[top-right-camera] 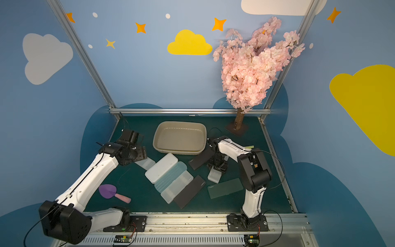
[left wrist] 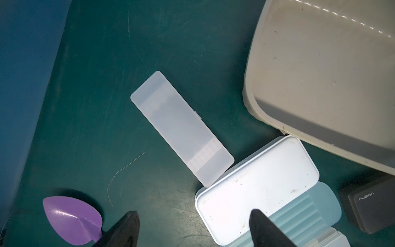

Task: Put the pencil case into the storage box
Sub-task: Pick up the pencil case from the center of the board, then place the pencil case at the storage box.

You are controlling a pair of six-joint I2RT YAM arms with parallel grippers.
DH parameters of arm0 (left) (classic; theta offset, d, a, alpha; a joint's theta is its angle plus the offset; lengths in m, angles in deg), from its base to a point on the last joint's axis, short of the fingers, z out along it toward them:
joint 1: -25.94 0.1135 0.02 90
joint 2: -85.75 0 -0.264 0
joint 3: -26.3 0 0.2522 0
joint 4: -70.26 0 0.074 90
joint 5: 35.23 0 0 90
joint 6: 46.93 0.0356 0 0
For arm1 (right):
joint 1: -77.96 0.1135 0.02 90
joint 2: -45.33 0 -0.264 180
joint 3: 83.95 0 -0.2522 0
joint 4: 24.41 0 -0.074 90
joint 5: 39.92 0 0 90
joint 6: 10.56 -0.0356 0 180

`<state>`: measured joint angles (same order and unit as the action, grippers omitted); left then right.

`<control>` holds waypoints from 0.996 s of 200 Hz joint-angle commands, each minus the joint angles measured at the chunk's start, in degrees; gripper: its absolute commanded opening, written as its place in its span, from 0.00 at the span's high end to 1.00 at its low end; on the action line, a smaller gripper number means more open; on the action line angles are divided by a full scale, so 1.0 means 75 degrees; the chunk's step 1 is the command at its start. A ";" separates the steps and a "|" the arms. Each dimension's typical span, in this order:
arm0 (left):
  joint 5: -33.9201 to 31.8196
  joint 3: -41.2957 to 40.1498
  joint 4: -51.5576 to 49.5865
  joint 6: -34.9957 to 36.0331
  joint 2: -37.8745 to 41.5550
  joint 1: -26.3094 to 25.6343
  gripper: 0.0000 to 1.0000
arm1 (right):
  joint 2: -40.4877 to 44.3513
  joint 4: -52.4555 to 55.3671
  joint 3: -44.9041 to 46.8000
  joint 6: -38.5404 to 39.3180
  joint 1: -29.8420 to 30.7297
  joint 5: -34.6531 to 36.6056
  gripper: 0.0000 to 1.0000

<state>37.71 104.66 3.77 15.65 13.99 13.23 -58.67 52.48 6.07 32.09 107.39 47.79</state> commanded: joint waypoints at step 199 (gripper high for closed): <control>0.0237 -0.0820 -0.0069 -0.0227 0.0464 0.0522 0.16 | -0.5462 0.0181 -0.9243 0.2593 0.0664 0.1012 0.38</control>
<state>38.85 98.95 3.84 14.32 16.78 16.60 -97.62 54.45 -62.04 53.27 112.29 56.43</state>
